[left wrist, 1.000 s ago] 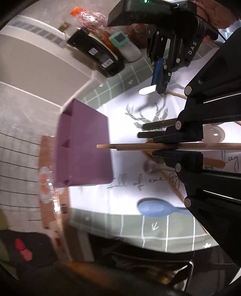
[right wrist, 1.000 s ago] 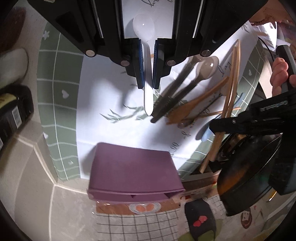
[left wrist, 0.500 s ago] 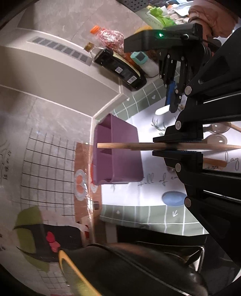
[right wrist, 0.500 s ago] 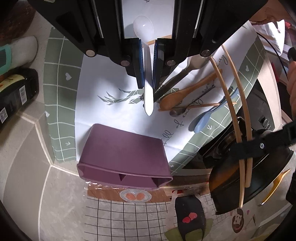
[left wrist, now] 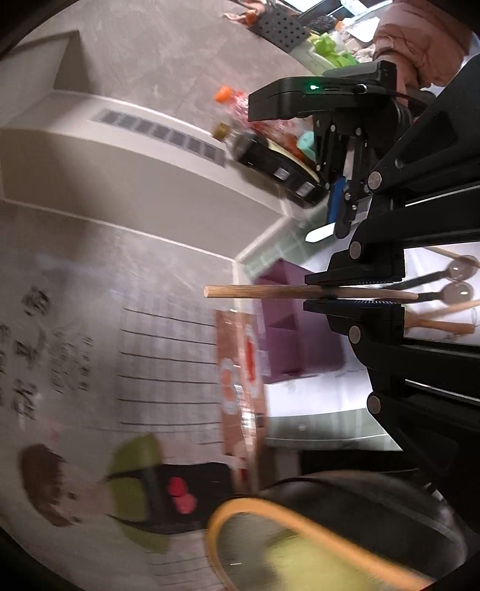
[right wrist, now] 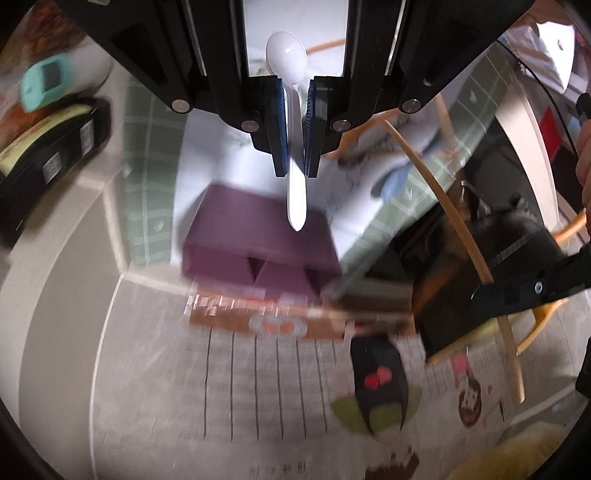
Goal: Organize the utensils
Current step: 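Carry the chopstick and white spoon over the purple caddy with both tools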
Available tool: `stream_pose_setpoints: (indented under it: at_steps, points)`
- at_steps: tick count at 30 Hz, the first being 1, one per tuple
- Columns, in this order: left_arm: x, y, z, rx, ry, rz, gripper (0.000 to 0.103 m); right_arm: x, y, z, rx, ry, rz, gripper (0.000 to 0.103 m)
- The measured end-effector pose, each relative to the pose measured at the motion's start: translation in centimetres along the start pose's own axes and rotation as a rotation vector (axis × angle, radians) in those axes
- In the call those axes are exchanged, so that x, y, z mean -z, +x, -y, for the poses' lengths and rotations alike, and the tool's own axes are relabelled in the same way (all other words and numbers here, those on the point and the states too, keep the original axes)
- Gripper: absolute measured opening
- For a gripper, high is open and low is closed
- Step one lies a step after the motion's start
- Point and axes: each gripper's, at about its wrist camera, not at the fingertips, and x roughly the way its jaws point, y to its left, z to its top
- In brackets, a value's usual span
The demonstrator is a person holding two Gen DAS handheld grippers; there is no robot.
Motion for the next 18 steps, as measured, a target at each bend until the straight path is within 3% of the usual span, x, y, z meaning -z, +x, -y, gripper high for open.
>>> stream_pose_setpoints:
  at_steps: [11,15,18]
  points:
    - [-10.6,-4.7,3.0,-0.043,0.086,0.234,0.006,-11.7,-11.0,-0.1,0.141,-0.118,0.371,0.008]
    - [-13.3,-4.8,3.2,-0.058,0.084,0.284,0.006,-14.4,-12.2,0.5,0.154,-0.119,0.450,0.008]
    - [-14.4,-3.7,3.0,-0.062,0.073,0.292,0.006,-15.2,-11.5,0.8,0.148,-0.119,0.461,0.008]
